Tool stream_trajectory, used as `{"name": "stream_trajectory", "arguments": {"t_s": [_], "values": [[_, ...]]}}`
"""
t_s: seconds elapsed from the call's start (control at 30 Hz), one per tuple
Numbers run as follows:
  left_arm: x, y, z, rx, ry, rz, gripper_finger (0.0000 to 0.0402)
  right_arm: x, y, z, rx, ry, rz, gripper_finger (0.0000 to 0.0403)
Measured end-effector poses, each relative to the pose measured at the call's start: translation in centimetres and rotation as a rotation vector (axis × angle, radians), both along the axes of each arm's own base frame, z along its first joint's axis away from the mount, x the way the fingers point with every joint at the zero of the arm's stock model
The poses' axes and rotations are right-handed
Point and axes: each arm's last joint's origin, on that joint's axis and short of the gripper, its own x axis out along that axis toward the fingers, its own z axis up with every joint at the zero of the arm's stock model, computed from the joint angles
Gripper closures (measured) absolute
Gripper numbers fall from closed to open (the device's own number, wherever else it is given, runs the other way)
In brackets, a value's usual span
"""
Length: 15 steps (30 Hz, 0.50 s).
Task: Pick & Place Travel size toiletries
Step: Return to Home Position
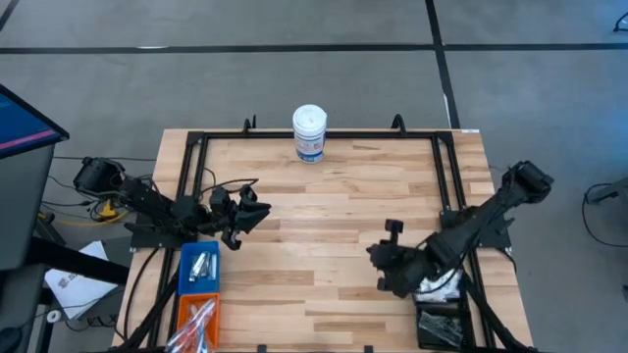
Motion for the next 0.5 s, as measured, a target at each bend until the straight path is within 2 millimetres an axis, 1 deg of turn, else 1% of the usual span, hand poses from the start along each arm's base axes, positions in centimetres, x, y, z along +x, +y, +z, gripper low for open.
{"name": "stream_trajectory", "arguments": {"t_s": [0.27,0.5], "values": [[0.0,-0.3,0.0,0.046,-0.006,-0.104,0.0325,-0.8,-4.3,-0.2,0.053,-0.148,0.032,0.0403],[-0.1,-1.0,0.0,0.098,-0.015,-0.174,0.0325,-1.3,-7.4,0.1,0.012,-0.224,0.042,0.0403]]}}
